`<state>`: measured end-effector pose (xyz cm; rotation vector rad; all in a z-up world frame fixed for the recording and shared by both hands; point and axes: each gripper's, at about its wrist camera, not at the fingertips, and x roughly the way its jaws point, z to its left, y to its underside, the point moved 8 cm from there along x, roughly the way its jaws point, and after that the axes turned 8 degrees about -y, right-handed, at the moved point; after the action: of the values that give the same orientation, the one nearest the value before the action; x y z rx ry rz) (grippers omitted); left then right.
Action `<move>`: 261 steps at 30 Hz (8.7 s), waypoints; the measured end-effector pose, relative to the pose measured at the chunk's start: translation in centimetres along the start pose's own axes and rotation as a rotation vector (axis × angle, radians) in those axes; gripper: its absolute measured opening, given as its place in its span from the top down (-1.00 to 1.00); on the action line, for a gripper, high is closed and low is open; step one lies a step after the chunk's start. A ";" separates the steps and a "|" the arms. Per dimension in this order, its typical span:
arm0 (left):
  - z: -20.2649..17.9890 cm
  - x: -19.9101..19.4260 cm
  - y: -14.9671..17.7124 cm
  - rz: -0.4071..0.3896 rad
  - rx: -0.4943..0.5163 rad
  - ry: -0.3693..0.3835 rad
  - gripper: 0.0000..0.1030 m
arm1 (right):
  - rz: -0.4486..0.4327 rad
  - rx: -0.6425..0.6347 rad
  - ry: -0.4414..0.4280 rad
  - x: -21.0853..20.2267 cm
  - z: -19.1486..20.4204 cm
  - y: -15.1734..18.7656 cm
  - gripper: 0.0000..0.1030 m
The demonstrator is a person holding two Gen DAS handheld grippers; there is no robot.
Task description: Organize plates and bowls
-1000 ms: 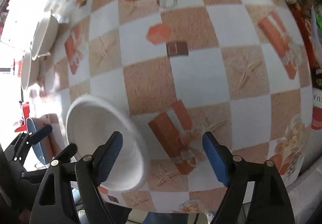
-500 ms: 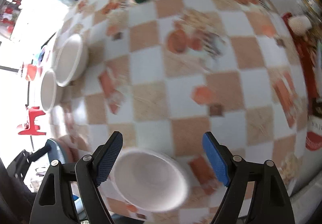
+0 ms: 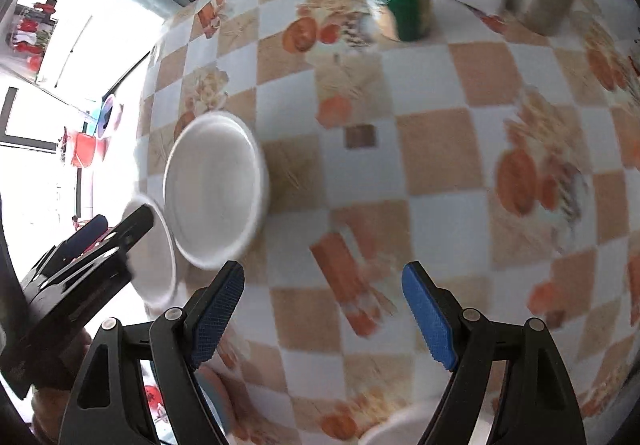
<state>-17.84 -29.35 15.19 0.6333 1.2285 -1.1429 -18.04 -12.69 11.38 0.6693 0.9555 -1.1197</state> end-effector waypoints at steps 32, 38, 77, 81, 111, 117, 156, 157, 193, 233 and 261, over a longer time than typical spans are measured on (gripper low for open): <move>-9.4 5.6 1.2 0.092 0.290 0.041 0.39 | 0.136 -0.008 -0.019 6.4 -1.9 -0.2 0.66; -11.8 4.4 6.1 0.119 0.326 0.079 0.38 | 0.198 -0.050 0.024 5.0 -4.9 3.7 0.65; -18.2 -8.8 20.4 0.063 0.339 0.195 0.38 | 0.120 -0.050 0.142 -5.3 -10.4 16.9 0.65; -19.1 -8.3 21.6 0.096 0.351 0.198 0.38 | 0.133 -0.048 0.170 -5.4 -11.7 18.1 0.65; -15.8 -6.9 21.6 0.107 0.241 0.196 -0.65 | 0.099 -0.054 0.277 -6.0 -13.5 18.0 -0.36; -14.4 -6.1 21.1 0.140 0.182 0.242 -0.99 | 0.073 -0.032 0.280 -6.8 -13.7 16.8 -0.81; 12.1 4.8 7.6 0.111 -0.294 -0.096 -0.99 | 0.095 -0.262 0.123 8.8 10.1 3.0 -0.81; 12.2 5.2 7.4 0.115 -0.298 -0.090 -0.99 | 0.095 -0.261 0.123 9.3 10.3 2.8 -0.81; -1.8 5.0 12.6 0.210 0.038 0.071 0.43 | 0.257 -0.217 0.106 10.0 4.1 8.3 0.63; -13.0 -6.8 17.4 0.091 0.148 0.132 0.39 | 0.118 -0.074 0.079 -2.5 -6.4 13.8 0.63; -19.7 -9.6 21.4 0.066 0.355 0.167 0.39 | 0.112 0.054 0.105 -6.3 -12.9 18.8 0.63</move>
<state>-5.28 -1.38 14.77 1.0465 1.1428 -1.2837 -4.78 6.96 10.85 0.8230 0.9676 -1.0223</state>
